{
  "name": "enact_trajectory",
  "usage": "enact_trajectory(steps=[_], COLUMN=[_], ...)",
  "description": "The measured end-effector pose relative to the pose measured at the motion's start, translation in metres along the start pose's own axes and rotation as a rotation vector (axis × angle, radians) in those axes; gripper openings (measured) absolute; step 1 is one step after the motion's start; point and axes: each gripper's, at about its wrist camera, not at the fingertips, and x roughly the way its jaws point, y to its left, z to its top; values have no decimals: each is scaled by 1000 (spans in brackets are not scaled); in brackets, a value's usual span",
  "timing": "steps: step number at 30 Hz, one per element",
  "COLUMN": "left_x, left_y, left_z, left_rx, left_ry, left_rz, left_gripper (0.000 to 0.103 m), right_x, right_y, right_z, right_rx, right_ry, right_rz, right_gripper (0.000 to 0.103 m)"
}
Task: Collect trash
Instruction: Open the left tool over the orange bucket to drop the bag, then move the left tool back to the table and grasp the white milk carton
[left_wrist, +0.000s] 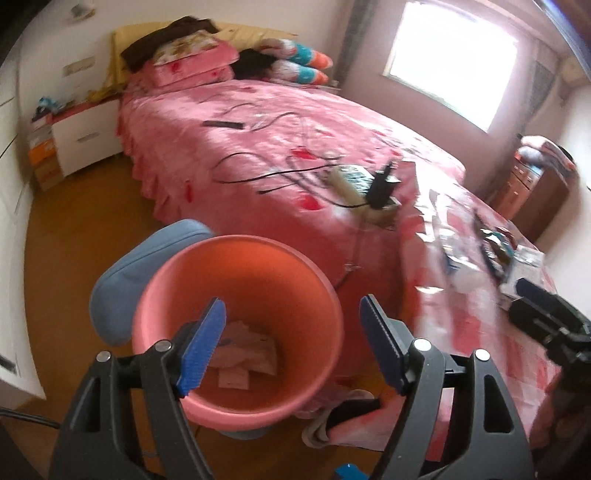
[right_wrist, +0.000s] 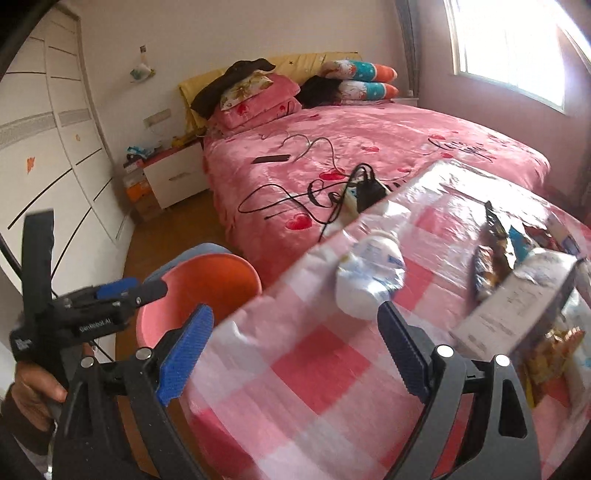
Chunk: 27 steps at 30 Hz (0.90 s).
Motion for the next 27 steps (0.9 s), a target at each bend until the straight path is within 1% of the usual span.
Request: enact_trajectory(steps=[9,16,27], left_x=[-14,-17,-16], left_y=[-60,-104,-161], left_z=[4,2,-5], left_rx=[89,164,261], left_ry=[-30,-29,-17], left_rz=[-50,-81,-126], left_gripper=[76,76,76], right_x=[-34,-55,-75], right_y=[-48,-81,-119], right_z=[-11,-20,-32], right_rx=[91,140,190], right_ry=[-54,-88,-100], right_rz=[-22,-51,-91], right_gripper=[90,90,90])
